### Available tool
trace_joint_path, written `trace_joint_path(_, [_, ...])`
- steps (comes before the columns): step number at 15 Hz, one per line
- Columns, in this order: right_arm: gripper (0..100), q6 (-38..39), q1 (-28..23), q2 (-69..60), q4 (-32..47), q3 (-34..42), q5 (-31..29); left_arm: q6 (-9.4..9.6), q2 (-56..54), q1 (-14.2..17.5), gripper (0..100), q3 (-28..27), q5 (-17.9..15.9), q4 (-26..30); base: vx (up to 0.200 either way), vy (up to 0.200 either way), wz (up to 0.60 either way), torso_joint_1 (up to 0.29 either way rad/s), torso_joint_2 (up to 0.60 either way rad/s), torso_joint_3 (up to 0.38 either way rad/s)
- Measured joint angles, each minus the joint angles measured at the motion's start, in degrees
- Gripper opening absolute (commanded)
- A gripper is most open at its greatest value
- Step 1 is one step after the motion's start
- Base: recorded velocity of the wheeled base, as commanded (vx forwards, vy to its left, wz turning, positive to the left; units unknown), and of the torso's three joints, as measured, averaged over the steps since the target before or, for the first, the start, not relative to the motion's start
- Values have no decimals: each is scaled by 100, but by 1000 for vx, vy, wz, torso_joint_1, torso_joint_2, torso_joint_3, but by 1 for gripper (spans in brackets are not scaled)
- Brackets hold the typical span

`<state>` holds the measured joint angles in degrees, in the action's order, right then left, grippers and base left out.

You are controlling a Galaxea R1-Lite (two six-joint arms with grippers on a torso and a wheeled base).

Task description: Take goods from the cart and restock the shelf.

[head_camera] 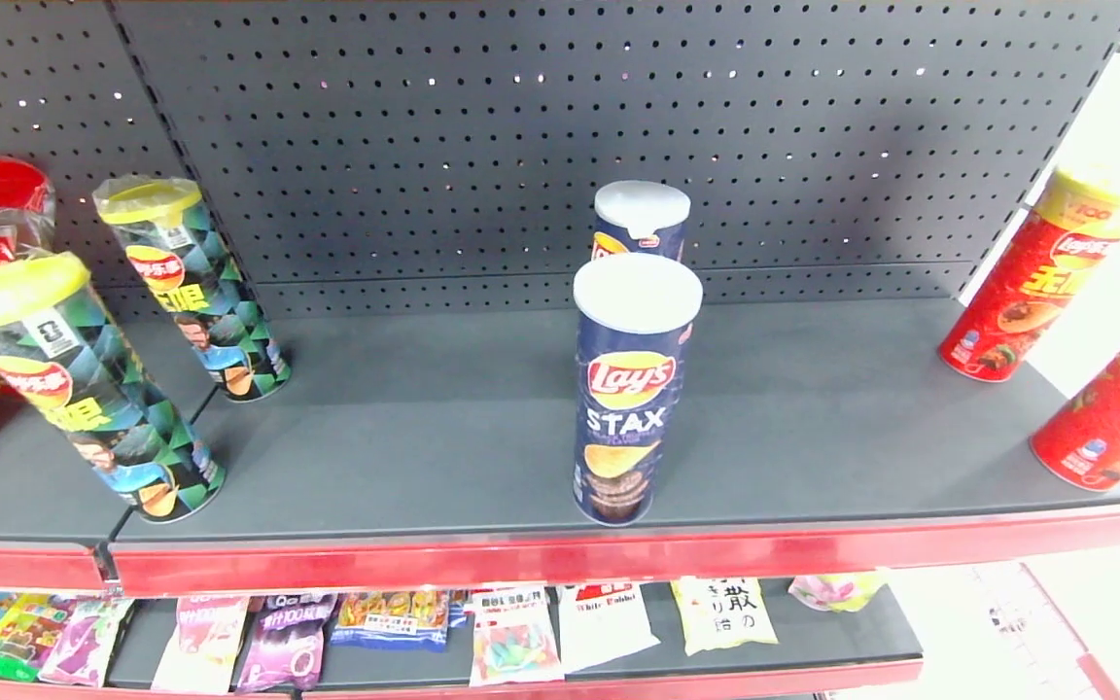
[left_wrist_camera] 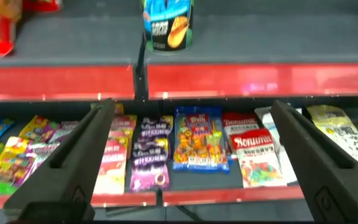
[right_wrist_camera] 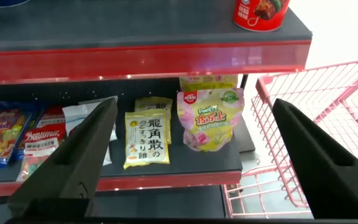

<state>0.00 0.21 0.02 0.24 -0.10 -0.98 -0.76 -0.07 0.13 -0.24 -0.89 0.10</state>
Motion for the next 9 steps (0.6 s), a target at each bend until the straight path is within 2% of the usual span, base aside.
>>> trace_joint_path(9, [100,43,0,0,0,0,-11,0,0,-4,100,0,0,0,0,0,0,0,0,0])
